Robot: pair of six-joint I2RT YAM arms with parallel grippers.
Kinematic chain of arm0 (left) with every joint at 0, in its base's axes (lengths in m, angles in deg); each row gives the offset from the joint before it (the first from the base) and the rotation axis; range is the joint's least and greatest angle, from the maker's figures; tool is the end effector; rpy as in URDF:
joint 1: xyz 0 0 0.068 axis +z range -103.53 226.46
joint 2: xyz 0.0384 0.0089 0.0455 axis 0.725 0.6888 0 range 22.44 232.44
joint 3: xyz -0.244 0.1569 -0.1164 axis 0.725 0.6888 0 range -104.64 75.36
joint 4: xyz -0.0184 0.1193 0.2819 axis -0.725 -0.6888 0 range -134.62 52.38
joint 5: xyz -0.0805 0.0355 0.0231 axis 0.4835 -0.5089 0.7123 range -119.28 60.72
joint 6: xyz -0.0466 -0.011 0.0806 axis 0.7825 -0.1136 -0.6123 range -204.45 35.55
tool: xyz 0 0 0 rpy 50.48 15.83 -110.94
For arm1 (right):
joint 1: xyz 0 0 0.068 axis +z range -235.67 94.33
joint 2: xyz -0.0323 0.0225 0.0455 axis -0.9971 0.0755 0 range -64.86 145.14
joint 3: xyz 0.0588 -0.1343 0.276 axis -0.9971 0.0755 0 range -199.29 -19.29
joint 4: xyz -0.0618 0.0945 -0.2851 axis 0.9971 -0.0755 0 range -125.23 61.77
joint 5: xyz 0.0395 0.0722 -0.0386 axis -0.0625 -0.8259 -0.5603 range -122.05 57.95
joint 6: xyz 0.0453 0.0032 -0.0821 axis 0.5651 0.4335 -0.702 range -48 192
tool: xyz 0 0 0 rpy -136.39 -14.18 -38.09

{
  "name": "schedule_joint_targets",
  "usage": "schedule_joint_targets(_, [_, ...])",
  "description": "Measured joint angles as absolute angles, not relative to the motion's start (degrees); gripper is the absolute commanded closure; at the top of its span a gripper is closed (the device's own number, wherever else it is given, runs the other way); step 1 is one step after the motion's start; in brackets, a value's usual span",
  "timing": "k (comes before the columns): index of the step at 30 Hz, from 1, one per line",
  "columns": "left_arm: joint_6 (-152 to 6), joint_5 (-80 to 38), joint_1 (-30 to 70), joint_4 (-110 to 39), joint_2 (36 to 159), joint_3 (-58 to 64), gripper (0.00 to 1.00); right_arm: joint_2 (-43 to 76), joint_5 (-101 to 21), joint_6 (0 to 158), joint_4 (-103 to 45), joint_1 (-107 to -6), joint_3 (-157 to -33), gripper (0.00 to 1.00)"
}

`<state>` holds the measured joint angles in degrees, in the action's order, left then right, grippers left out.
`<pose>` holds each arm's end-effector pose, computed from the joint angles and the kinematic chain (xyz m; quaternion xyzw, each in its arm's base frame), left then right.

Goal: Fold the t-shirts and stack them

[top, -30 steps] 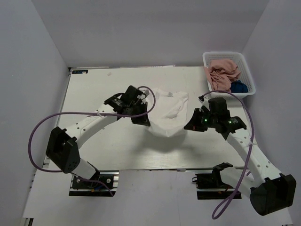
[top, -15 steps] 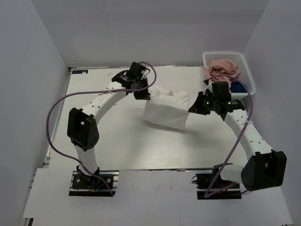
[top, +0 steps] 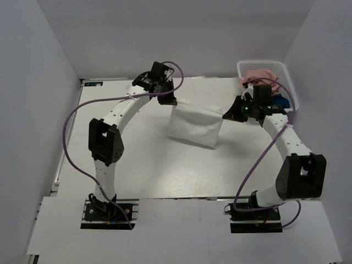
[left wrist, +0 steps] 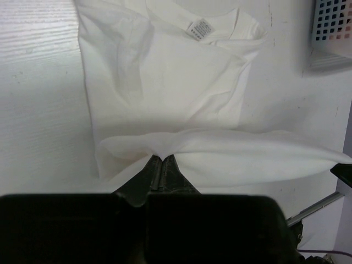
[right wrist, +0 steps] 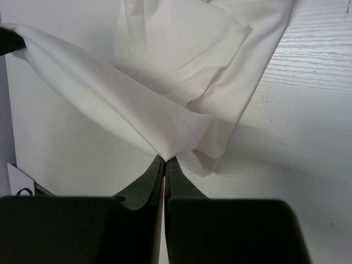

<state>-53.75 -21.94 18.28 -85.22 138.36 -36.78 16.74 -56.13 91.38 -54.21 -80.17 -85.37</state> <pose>0.4779 -0.2683 0.3050 0.0005 0.9421 -0.2148 0.2577 0.3818 0.0714 0.2943 0.0227 0.8955 0.2722 0.3513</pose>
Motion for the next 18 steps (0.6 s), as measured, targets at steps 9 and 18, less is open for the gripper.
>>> schedule_joint_targets(9, [-56.51,-18.9,20.27,-81.89,148.19,-45.46,1.0,25.72,-59.08,91.03,-50.99,-82.14,-89.35,1.0])
schedule_joint_targets(18, [-58.1,-16.98,21.82,-73.04,159.63,-51.03,0.56,41.15,-58.6,91.07,-46.64,-83.71,-98.14,0.75])
